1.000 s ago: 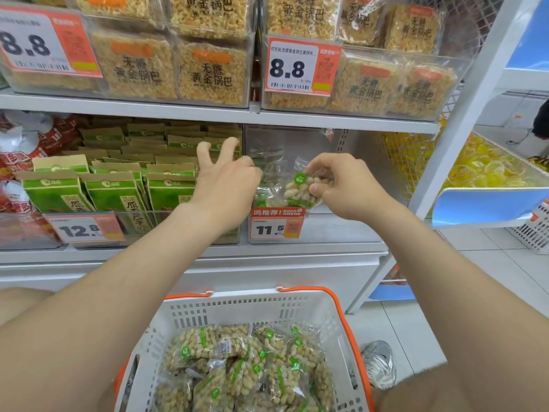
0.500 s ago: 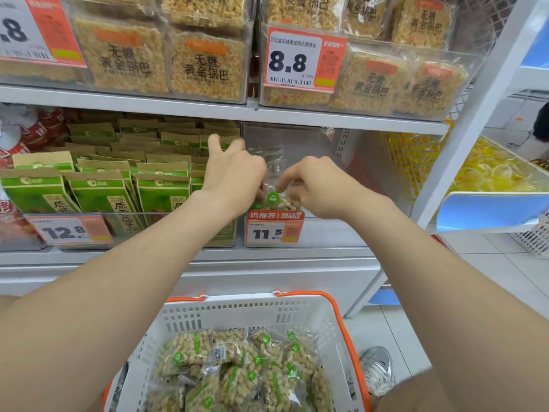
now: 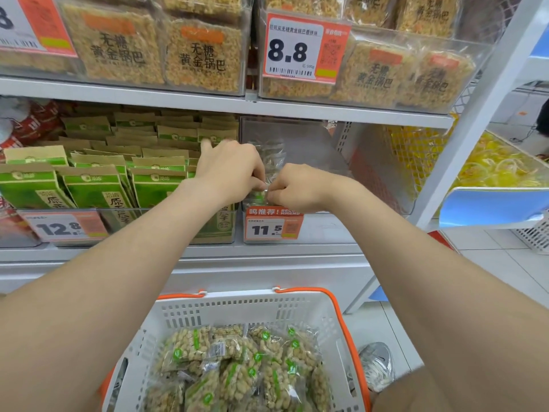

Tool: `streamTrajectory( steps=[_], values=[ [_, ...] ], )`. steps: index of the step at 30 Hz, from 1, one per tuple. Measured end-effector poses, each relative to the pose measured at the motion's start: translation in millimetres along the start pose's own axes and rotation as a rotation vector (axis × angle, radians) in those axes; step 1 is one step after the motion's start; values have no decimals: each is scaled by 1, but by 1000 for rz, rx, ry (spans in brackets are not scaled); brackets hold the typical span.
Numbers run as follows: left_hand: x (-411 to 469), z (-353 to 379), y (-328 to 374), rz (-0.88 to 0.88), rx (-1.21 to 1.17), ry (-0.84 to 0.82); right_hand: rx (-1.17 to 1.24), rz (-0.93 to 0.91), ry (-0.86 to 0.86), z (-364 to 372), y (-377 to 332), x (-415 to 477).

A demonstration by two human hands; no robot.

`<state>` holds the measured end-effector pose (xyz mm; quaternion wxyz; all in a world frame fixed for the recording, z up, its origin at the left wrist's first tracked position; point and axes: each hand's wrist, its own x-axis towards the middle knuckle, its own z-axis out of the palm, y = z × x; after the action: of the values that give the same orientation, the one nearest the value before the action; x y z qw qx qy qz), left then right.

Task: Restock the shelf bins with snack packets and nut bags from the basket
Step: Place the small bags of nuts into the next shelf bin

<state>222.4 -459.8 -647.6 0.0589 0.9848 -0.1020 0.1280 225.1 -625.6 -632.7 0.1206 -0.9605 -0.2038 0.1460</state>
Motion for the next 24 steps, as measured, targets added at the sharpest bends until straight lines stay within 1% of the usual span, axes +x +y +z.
streamTrajectory(
  steps=[2,4,5,6,7,8,9,10,12,18,21,22,23,24],
  values=[
    [-3,0,1,1,-3,27,105,10,22,2,2,-4],
    [-7,0,3,-3,2,98,406,90,78,0,7,-10],
    [-10,1,4,-1,12,146,578,172,160,1,10,-11],
    [-13,1,5,5,27,193,688,258,311,2,15,-9],
    [-16,3,7,11,40,232,702,335,479,4,21,-7],
    [-19,4,8,16,50,253,651,392,614,6,25,-5],
    [-22,6,8,16,57,254,590,430,675,8,26,-4],
    [-25,8,8,12,60,239,548,444,665,12,26,-3],
    [-31,12,8,5,50,209,579,420,542,20,21,3],
    [-40,10,4,26,-68,220,871,333,237,26,-1,24],
    [-44,8,3,42,-130,307,1019,319,124,22,4,23],
    [-46,9,3,57,-140,350,1026,316,111,23,7,23],
    [-48,9,3,75,-146,394,964,324,142,24,8,24],
    [-50,10,3,95,-151,439,852,334,223,24,6,22]
  ],
)
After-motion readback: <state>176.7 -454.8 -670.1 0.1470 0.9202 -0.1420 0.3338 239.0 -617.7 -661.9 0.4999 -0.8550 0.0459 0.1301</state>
